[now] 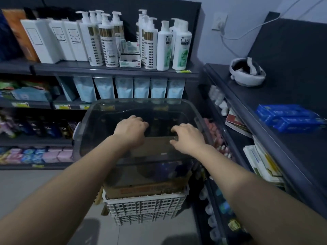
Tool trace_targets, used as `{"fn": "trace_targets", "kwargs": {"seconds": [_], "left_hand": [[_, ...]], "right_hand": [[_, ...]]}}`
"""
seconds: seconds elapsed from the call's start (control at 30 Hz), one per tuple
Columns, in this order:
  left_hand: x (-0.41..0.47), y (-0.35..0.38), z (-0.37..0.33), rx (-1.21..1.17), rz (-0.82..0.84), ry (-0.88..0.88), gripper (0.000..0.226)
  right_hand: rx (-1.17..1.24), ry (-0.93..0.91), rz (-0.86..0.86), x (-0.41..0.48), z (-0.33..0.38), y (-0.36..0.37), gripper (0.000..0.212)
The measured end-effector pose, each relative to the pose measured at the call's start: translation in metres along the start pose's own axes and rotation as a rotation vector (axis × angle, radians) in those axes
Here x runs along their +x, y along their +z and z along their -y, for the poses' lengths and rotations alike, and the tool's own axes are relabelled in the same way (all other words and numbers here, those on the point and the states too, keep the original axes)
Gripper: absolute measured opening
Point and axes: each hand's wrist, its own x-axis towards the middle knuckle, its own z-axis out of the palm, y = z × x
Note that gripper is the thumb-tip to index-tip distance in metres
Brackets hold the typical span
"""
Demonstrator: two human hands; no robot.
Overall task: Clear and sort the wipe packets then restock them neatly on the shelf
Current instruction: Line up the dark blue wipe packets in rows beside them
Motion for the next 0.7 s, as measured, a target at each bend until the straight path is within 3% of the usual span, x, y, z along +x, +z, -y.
{"fn": "trace_targets", "kwargs": {"seconds": [0.23,0.43,0.57,0.7], "left_hand": [[0.076,0.062,0.008,0.05,0.285,0.12,0.04],[0.126,0.129,-0.008,0.093,0.544,0.279,0.034],[0.142,0.172,-0.027,0.128,0.746,0.44,0.032],[0.145,0.214,-0.044,-0.016,0.845,0.431,0.03]], "right_hand": [[-0.055,0.021,0.313,0.073,-0.023,0.04,0.049],[-0.056,0.074,0.874,0.124,-0.041,0.083,0.038],[-0.105,0.119,1.193,0.146,-0.042,0.115,0.042],[-0.142,0.232,1.439,0.149,-0.046,0.139,0.057]]}}
